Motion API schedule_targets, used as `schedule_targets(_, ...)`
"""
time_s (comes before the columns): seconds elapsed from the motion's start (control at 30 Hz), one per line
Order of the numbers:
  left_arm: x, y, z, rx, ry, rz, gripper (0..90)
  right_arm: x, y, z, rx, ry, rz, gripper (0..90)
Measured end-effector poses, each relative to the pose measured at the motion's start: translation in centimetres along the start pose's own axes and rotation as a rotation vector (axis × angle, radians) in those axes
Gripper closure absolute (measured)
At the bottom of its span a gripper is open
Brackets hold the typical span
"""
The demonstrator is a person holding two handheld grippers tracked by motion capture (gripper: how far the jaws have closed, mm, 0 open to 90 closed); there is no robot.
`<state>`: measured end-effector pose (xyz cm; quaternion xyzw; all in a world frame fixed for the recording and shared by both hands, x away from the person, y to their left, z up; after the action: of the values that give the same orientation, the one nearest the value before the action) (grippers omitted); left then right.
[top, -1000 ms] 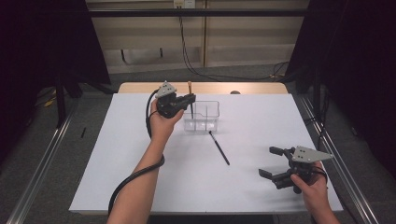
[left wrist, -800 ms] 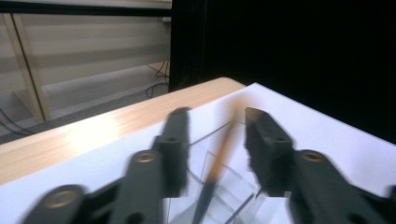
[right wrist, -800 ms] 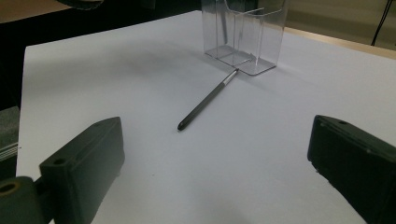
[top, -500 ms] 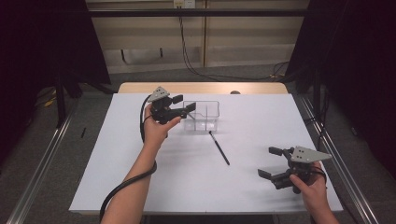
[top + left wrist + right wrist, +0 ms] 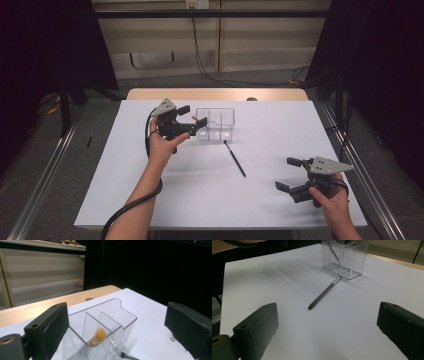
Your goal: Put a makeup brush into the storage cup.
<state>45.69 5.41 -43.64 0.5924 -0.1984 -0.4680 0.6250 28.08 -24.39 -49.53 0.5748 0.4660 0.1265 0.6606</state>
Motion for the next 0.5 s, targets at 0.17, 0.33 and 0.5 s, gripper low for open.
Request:
schedule_targets(0.17, -0.8, -0.3, 0.3, 0.022, -0.02, 0.017, 1.5, 0.0, 0.0, 0.0, 0.003, 0.001, 0.005, 3.2)
schedule_targets(0.33, -1.7, -0.7, 0.3, 0.008, -0.039, 0.024, 0.0, 0.0, 0.1, 0.0, -0.001, 0.0, 0.004, 3.2)
schedule_targets(0.5, -2.5, -1.3, 0.4, 0.02, -0.046, 0.024, 0.0, 0.0, 0.1, -0.1, 0.001, -0.001, 0.004, 3.2)
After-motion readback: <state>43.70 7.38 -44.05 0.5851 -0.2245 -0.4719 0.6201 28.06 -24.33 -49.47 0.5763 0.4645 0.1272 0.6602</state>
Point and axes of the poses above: each handheld gripper's, and its own axes: x roughly forward along the jaws, y roughly out of its top, z roughly to its right, the point moved 8 cm from there along x, roughly forward along the jaws, and after that the axes turned 7 degrees about -z, right-handed, at the moved point
